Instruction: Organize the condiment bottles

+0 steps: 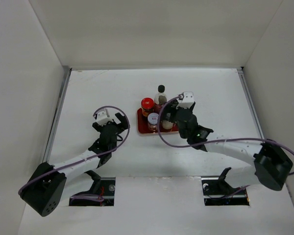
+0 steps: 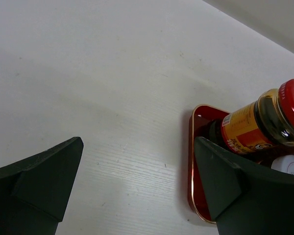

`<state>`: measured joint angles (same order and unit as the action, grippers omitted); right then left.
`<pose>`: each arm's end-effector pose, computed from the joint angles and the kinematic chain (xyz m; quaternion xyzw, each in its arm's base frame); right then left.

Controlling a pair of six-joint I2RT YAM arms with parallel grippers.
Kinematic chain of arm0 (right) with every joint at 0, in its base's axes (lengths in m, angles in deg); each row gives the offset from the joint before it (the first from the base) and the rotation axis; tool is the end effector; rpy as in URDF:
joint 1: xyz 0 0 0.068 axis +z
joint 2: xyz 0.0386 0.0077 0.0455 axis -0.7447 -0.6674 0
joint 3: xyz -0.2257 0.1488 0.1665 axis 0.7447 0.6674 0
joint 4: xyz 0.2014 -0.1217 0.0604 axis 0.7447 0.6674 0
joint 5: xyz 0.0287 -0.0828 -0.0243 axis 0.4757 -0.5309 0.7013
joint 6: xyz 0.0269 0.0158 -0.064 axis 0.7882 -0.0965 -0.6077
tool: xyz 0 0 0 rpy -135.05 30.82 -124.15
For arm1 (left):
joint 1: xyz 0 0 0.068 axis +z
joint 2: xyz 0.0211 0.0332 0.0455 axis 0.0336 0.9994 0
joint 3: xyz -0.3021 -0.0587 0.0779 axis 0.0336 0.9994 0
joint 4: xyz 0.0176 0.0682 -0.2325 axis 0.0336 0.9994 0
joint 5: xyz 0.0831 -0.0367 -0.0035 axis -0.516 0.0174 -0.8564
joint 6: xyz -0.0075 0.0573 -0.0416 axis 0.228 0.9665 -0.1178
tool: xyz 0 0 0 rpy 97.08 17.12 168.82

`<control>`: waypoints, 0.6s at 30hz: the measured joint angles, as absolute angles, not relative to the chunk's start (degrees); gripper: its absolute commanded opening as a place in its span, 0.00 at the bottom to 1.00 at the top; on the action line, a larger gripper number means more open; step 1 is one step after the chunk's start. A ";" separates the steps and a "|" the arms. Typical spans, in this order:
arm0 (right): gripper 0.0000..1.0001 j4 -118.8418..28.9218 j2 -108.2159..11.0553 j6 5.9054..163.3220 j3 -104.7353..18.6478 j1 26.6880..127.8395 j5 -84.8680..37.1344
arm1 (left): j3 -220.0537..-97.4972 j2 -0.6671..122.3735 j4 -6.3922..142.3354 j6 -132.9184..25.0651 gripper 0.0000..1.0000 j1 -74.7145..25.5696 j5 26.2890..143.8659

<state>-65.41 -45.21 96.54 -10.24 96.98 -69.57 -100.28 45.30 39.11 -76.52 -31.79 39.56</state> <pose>0.2174 0.1938 0.3058 -0.0032 0.7760 0.1050 0.6220 0.1693 -0.0705 0.2290 -0.1970 0.7521 -0.1108 0.6191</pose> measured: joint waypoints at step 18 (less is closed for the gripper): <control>1.00 -62.83 -21.21 108.61 8.56 85.24 -75.78 | -114.24 44.78 53.17 -76.67 1.00 -38.56 39.78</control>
